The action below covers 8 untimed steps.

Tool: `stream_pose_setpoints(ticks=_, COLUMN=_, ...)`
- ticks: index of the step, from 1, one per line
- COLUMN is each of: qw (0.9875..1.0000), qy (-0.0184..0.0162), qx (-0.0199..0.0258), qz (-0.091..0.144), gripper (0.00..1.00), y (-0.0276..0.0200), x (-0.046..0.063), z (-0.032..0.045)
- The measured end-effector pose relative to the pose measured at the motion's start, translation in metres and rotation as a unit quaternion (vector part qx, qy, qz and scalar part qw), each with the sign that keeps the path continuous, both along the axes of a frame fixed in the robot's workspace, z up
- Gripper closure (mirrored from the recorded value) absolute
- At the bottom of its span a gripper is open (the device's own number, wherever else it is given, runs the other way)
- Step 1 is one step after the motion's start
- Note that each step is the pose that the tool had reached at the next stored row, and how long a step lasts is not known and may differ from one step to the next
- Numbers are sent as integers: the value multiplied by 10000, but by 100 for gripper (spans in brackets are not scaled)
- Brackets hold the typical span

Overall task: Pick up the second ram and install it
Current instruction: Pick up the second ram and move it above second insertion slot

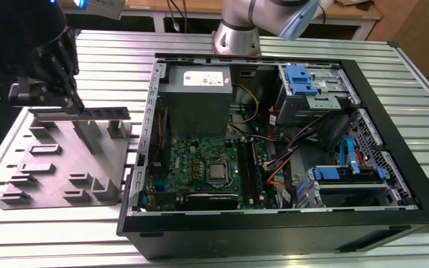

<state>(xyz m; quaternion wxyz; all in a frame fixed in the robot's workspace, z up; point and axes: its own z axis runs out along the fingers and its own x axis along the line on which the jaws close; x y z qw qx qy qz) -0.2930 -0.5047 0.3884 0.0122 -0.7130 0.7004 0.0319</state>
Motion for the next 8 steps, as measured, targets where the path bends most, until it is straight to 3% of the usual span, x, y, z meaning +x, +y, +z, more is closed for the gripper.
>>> stream_pose_setpoints(ticks=8, qw=10000, qy=0, qx=0, qz=1, gripper=92, y=0, x=222, z=-8)
